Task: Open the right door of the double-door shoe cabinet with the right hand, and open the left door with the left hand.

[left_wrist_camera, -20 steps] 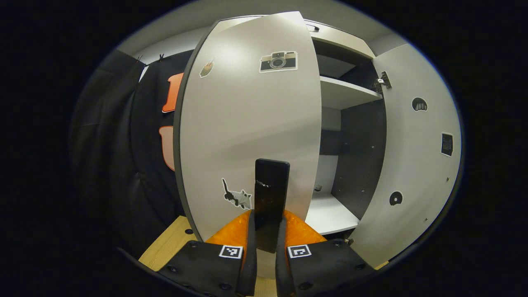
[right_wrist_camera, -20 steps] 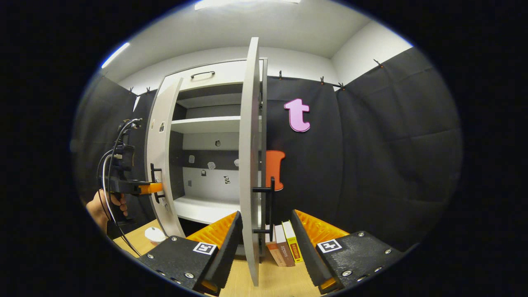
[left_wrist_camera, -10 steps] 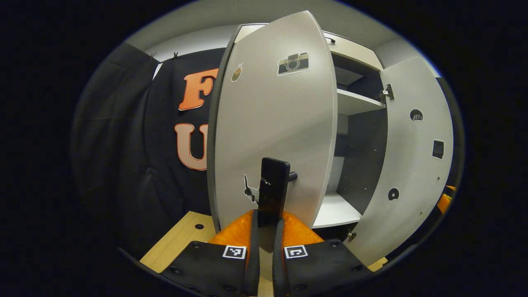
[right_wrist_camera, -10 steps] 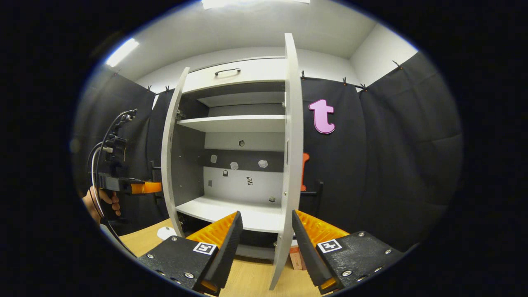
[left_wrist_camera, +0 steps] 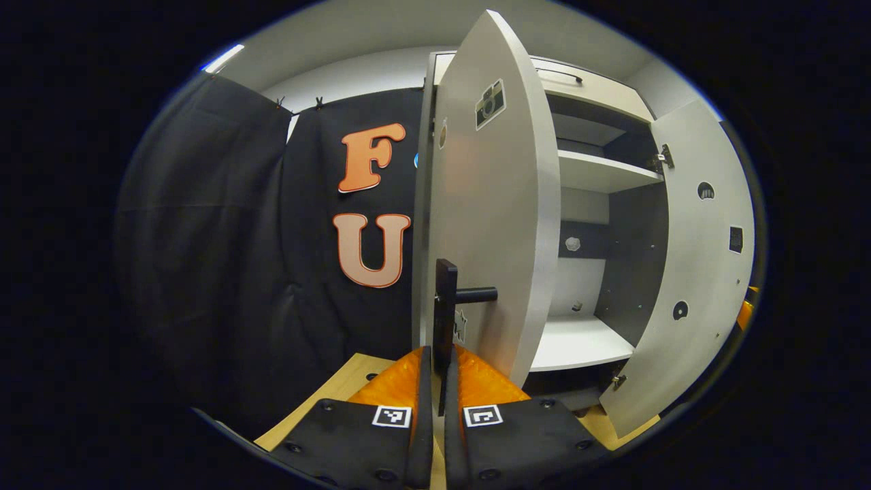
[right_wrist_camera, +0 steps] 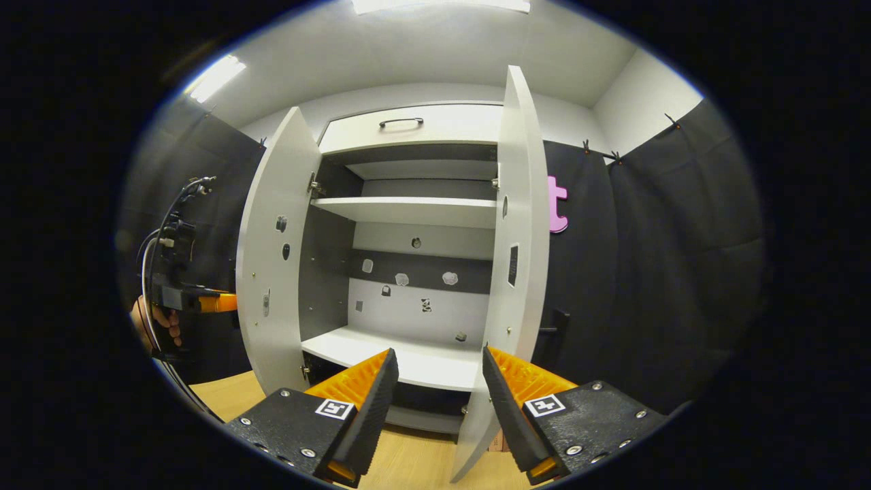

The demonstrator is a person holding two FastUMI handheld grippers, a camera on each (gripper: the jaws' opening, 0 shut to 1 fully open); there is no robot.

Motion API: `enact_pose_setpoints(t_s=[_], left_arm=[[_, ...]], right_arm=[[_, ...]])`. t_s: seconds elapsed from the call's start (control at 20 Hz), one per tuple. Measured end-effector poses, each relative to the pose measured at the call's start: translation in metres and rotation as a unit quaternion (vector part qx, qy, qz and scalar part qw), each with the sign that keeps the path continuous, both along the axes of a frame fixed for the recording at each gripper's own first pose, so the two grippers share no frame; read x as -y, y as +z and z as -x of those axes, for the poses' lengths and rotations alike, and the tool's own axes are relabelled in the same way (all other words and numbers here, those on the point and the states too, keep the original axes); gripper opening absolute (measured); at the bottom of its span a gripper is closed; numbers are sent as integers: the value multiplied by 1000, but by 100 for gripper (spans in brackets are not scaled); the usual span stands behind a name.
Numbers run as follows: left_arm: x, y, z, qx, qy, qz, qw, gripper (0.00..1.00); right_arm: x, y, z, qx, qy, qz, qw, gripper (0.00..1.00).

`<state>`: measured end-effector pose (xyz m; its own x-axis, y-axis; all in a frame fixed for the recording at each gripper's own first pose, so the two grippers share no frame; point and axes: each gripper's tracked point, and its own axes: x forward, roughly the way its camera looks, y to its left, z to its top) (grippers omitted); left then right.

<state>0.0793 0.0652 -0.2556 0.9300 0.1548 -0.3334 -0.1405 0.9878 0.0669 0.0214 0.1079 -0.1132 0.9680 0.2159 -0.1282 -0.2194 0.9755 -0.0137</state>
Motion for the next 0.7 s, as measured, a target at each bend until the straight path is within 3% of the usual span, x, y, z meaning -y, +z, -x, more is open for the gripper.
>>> enact_pose_setpoints(t_s=[0.25, 0.45, 0.55, 0.65, 0.7], left_arm=[[-21, 15, -8, 37, 4, -43, 998, 13], [-39, 25, 3, 45, 38, -65, 996, 13], [-49, 28, 1, 53, 51, -73, 995, 8], [-36, 28, 3, 56, 33, -54, 996, 15], [-36, 28, 2, 60, 29, -50, 997, 29]], right_arm=[[-30, 5, -6, 5, 24, 1, 1000, 77], [-50, 7, -8, 5, 40, -1, 999, 78], [-59, 7, -9, 5, 48, -2, 999, 79], [-64, 7, -12, 3, 52, -1, 999, 79], [-69, 8, -14, 5, 52, 0, 999, 80]])
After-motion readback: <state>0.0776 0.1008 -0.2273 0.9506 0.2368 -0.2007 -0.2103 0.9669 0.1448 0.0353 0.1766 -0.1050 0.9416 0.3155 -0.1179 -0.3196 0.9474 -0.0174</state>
